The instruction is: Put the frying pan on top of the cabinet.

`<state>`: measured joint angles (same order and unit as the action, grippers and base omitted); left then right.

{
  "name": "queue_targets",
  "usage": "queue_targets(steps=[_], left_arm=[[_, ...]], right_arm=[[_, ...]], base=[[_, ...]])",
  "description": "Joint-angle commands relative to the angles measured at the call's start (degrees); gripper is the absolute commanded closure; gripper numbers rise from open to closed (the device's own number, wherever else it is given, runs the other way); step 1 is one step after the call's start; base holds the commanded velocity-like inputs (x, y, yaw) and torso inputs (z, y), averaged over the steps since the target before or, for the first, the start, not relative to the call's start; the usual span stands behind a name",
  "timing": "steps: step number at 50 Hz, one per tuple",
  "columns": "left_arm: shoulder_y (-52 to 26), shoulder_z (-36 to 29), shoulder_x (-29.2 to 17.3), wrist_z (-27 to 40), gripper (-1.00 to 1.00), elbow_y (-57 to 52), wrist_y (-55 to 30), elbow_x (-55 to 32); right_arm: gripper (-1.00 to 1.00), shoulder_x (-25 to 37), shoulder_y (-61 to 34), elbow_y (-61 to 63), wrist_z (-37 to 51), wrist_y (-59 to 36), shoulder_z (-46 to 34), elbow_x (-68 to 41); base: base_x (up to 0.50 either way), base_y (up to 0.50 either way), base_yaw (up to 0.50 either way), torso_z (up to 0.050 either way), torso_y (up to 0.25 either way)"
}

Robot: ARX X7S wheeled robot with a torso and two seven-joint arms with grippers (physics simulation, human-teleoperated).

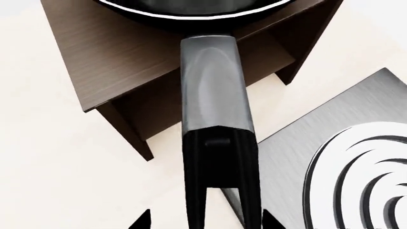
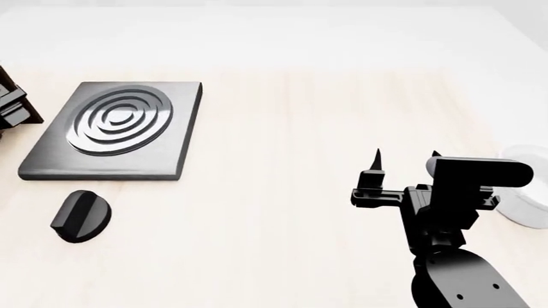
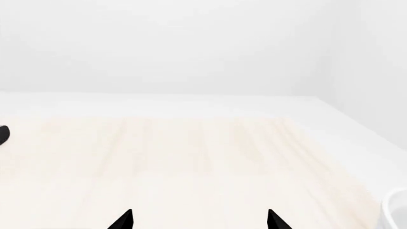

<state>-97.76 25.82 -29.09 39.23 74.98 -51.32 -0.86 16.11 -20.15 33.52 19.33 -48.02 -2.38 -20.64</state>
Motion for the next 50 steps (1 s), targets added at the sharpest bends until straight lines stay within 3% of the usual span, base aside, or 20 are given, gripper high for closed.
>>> queue_targets(steps=[1, 25, 31, 32, 34, 37, 38, 42, 45, 48, 50], left_arm=[[-0.6, -2.6, -0.3, -1.3, -1.00, 0.0, 1.8, 1.0], [-2.6, -7.1, 1.2, -4.5, -1.00, 0.0, 3.2, 1.1], [-4.3, -9.6, 2.8, -7.0, -1.00, 0.0, 5.8, 1.6], [-5.4, -11.4, 4.1, -11.1, -1.00, 0.0, 7.5, 1.9], [-6.1, -14.9, 5.7, -11.9, -1.00, 0.0, 9.0, 3.5], [-7.9, -16.3, 8.7, -21.1, -1.00, -0.2, 12.0, 2.0], [-5.0, -18.0, 10.4, -23.3, -1.00, -7.7, 7.5, 2.8], [18.5, -15.6, 15.2, -31.7, -1.00, -42.1, -26.7, -5.1], [27.3, -15.6, 17.2, -33.8, -1.00, -67.9, -35.4, -8.6], [32.5, -15.0, 18.5, -34.7, -1.00, -93.7, -38.6, -12.0], [38.7, -14.6, 17.1, -28.3, -1.00, -102.0, -38.7, -25.3]], right_arm=[[-1.00, 0.2, -0.1, -0.3, 0.2, 0.1, -0.4, -0.1], [-1.00, 0.5, -0.2, -0.2, 0.5, 0.3, -0.5, -0.8], [-1.00, 0.6, -0.1, 0.0, 0.7, 0.3, -0.5, -0.9], [-1.00, 0.6, -0.1, -0.1, 0.7, 0.4, -0.4, -1.0], [-1.00, 0.7, -0.2, -0.3, 0.7, 0.5, -0.4, -1.0], [-1.00, 0.7, 0.0, 0.2, 0.9, 0.3, -0.4, -1.1], [-1.00, 0.8, 0.0, 0.3, 1.0, 0.3, -0.4, -1.1], [-1.00, 0.9, 0.1, 0.5, 1.1, 0.4, -0.4, -1.2], [-1.00, 0.9, 0.2, 0.5, 1.2, 0.5, -0.6, -1.1], [-1.00, 1.0, 0.2, 0.9, 1.3, 0.3, -0.5, -1.3], [-1.00, 1.0, 0.2, 1.1, 1.3, 0.2, -0.4, -1.5]], base=[[0.00, 0.00, 0.00, 0.000, 0.250], [0.00, 0.00, 0.00, 0.000, 0.250], [0.00, 0.00, 0.00, 0.000, 0.026], [0.00, 0.00, 0.00, 0.000, 0.000], [0.00, 0.00, 0.00, 0.000, 0.000], [0.00, 0.00, 0.00, 0.000, 0.000], [0.00, 0.00, 0.00, 0.000, 0.000], [0.00, 0.00, 0.00, 0.000, 0.000], [0.00, 0.00, 0.00, 0.000, 0.000], [0.00, 0.00, 0.00, 0.000, 0.000], [0.00, 0.00, 0.00, 0.000, 0.000]])
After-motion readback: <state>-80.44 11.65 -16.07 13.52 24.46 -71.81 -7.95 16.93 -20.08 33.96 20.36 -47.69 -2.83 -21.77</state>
